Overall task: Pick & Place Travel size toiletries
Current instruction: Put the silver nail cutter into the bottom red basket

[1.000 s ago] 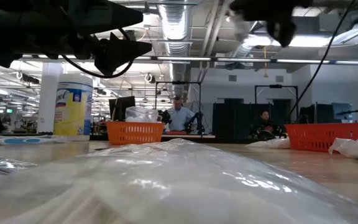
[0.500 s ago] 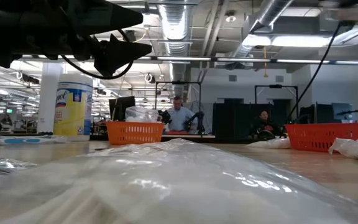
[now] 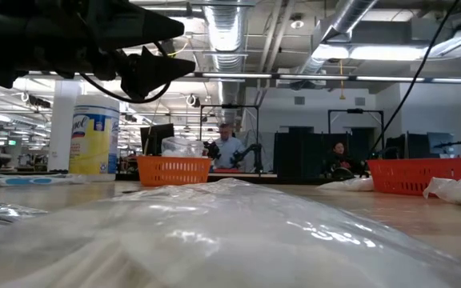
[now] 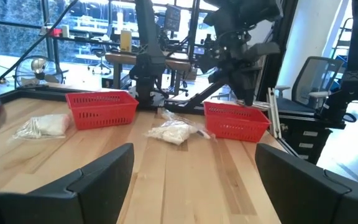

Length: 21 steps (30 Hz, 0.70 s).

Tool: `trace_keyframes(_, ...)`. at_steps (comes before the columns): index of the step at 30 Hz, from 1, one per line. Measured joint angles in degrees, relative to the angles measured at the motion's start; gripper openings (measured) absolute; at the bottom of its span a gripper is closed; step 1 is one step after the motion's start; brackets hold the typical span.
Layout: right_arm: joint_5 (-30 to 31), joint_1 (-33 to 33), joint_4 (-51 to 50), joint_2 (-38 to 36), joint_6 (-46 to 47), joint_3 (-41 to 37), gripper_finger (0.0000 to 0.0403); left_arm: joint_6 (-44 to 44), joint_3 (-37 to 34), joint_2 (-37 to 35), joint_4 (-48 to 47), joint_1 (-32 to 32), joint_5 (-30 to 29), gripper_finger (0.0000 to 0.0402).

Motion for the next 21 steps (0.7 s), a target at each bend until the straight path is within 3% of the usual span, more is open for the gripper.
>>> trace_keyframes(7, -7.65, 2.62, -3.57, 1.05, 8.13, 0.00, 0.0040, 0.01, 0.00, 0.00, -0.10, 0.00, 0.02, 0.0328)
trace_keyframes(11, -11.43, 2.42, -3.28, 3.94, 8.94, -0.02, 0.0038, 0.00, 0.00, 0.00, -0.10, 0.00, 0.09, 0.0328)
trace_keyframes(16, -20.89, 1.23, -3.63, 8.09, 9.46, -0.02, 0.0037, 0.00, 0.00, 0.00, -0.10, 0.01, 0.22, 0.0328)
trace_keyframes(21, -24.60, 0.13, -3.89, 10.16, 8.34, -0.02, 0.0044, 0.01, 0.00, 0.00, -0.12, 0.02, 0.20, 0.0328)
